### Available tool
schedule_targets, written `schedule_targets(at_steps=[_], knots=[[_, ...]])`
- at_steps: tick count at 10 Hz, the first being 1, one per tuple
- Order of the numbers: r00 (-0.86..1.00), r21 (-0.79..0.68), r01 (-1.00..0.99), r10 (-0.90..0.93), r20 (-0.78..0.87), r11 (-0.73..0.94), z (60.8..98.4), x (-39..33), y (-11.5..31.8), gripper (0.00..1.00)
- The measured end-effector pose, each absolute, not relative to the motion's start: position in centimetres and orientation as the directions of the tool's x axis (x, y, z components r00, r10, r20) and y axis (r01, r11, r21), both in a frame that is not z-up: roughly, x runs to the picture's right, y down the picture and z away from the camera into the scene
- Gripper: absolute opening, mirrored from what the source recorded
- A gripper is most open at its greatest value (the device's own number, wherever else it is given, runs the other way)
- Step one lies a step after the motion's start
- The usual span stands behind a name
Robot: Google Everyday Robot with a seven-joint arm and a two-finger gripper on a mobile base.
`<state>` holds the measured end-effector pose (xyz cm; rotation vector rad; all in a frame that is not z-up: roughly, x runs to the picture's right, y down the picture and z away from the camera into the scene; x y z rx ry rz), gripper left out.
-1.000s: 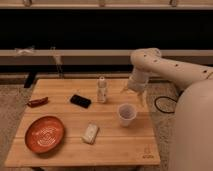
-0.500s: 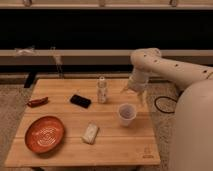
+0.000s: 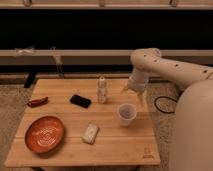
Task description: Wipe the white sponge on the table
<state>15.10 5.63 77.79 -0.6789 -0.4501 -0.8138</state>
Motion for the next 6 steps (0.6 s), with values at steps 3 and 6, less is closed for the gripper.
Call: schedule_targets(at_steps=[3, 6], knots=[[0.537, -0.280, 0.834, -0.578, 0.614, 0.476, 75.7, 13.0, 5.4, 0.80], [0.413, -0.153, 0.896, -0.655, 0.632, 0.417, 70.8, 8.1, 7.6, 0.80]])
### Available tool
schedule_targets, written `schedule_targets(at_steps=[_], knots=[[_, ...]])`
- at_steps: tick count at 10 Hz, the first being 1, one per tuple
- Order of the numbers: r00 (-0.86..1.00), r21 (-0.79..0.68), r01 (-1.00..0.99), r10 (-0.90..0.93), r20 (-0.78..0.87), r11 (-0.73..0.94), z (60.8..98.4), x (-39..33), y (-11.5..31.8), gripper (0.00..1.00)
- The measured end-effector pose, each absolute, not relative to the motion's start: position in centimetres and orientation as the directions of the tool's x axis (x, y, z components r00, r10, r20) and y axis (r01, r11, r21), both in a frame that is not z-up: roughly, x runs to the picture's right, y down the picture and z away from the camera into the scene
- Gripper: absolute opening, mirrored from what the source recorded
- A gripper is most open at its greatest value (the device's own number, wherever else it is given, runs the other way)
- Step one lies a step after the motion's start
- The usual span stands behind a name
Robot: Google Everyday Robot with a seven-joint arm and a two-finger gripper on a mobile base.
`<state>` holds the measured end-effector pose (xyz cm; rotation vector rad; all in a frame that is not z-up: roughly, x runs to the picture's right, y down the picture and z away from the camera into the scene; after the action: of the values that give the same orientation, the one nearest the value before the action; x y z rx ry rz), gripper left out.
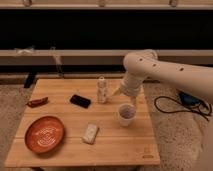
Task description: Wipe the white sponge on the table
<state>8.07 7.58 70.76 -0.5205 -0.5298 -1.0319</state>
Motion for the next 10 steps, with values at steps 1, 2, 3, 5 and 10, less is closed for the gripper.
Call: schedule_targets(at_steps=[1, 2, 3, 5, 10], knots=[[0.367, -0.114, 0.915, -0.677, 0.639, 0.388, 69.2, 6.1, 8.7, 0.80], [0.329, -0.084, 0.928, -0.692, 0.643, 0.363, 68.2, 4.3, 9.7, 0.80], [0.290, -0.055, 0.941, -0.709, 0.643, 0.335, 67.1, 2.2, 11.0, 0.80], [0.221, -0.010, 0.961, -0.746, 0.628, 0.277, 65.6, -1.4, 13.5, 0.80], [0.215, -0.058, 0.972, -0.753, 0.622, 0.229, 68.3, -4.7, 17.3, 0.80]])
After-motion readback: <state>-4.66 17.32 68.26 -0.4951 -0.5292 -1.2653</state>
